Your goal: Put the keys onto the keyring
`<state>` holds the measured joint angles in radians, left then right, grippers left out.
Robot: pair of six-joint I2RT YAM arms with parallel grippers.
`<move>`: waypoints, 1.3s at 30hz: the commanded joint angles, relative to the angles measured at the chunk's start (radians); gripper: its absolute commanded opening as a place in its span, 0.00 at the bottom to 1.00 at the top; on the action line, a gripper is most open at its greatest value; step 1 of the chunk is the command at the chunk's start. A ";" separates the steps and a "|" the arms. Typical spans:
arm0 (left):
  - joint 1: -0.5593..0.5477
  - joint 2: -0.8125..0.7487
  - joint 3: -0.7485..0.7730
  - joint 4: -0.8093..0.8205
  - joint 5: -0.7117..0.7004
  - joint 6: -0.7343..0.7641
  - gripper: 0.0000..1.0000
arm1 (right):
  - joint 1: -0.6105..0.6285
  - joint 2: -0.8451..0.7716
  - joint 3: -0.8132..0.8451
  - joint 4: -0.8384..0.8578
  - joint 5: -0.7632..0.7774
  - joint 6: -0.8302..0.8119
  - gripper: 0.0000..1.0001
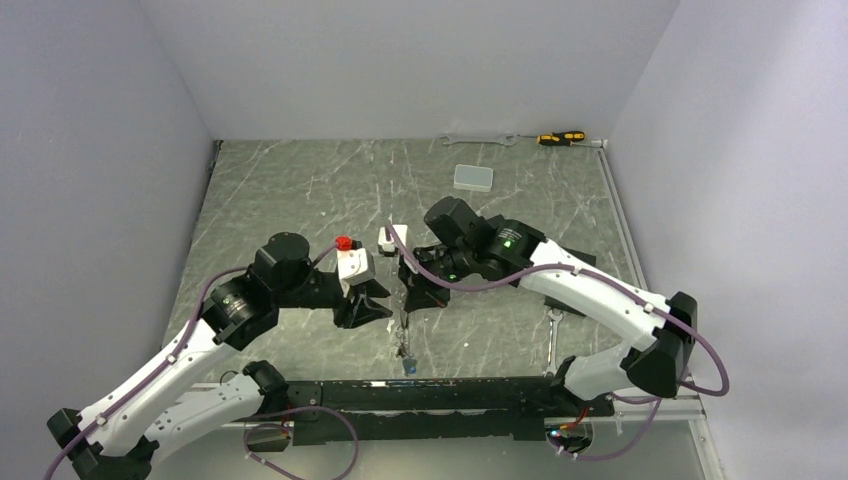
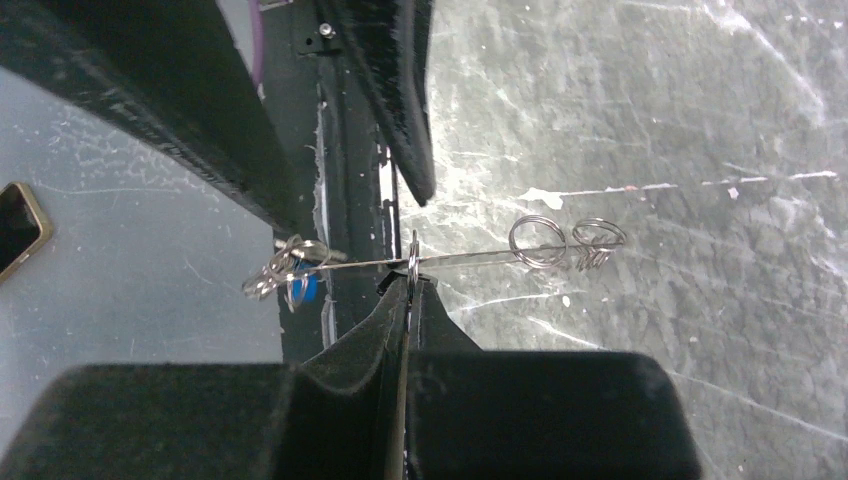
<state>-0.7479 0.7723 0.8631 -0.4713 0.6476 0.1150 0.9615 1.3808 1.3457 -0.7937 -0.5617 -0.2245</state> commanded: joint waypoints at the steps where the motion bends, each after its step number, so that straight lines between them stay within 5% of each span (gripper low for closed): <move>1: -0.004 0.006 -0.009 0.121 0.116 -0.030 0.44 | 0.012 -0.046 -0.005 0.054 -0.051 -0.053 0.00; 19: -0.003 0.164 0.050 0.086 0.180 -0.004 0.21 | 0.048 -0.096 -0.018 0.064 -0.014 -0.068 0.00; 22: -0.004 0.153 0.048 0.073 0.164 0.000 0.23 | 0.048 -0.103 -0.020 0.071 -0.004 -0.067 0.00; 29: -0.003 0.125 0.039 0.059 0.114 0.004 0.44 | 0.048 -0.125 -0.032 0.102 0.025 -0.056 0.00; 39: -0.002 0.124 -0.004 0.143 0.136 -0.042 0.35 | 0.048 -0.132 -0.031 0.134 0.034 -0.043 0.00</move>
<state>-0.7460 0.8837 0.8623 -0.3454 0.7738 0.0853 1.0050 1.2915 1.3018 -0.7670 -0.5240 -0.2687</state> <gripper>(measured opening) 0.365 0.021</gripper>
